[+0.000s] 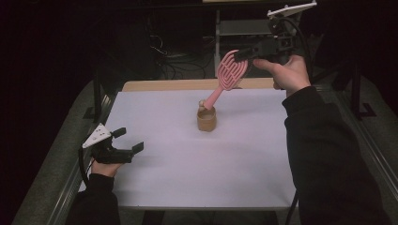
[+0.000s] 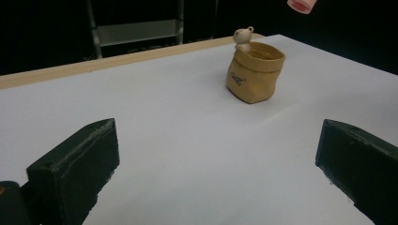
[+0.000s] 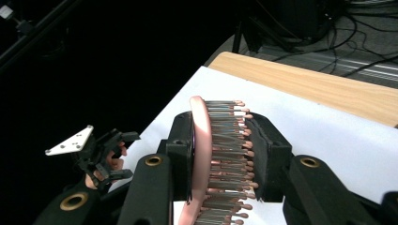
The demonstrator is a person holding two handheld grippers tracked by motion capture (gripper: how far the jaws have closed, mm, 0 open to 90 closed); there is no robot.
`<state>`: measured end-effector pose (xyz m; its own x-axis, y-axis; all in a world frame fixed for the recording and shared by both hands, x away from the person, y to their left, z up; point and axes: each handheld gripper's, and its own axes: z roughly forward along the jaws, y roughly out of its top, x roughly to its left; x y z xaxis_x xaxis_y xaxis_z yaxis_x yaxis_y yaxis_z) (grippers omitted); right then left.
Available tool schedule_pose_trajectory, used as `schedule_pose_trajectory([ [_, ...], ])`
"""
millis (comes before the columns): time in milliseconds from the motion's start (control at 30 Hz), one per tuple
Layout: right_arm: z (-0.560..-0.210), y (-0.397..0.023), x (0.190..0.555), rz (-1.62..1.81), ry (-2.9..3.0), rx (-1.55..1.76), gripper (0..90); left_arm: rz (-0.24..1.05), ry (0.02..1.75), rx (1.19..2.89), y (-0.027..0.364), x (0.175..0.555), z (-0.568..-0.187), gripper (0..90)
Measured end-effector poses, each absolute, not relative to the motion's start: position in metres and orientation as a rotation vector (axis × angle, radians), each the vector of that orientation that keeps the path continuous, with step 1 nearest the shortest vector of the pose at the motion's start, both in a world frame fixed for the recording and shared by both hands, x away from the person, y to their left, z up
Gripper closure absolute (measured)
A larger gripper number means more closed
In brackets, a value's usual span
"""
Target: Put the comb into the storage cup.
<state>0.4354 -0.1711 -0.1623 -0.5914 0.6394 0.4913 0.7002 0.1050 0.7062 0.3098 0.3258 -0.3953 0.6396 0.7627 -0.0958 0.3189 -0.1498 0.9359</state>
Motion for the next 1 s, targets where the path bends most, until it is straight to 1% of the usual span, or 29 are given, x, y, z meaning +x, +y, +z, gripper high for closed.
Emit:
schedule_pose_trajectory([
  [267,-0.169,-0.166,0.445,-1.481,-2.336,-1.439,63.3,0.523,0.880,1.703,0.335,0.308,-0.403,0.0],
  [767,-0.178,-0.146,0.460,-1.448,-2.390,-1.413,63.3,0.501,0.852,1.761,0.336,0.306,-0.415,0.0],
  [1000,-0.185,-0.136,0.465,-1.404,-2.426,-1.412,63.3,0.509,0.862,1.748,0.338,0.307,-0.416,0.0],
])
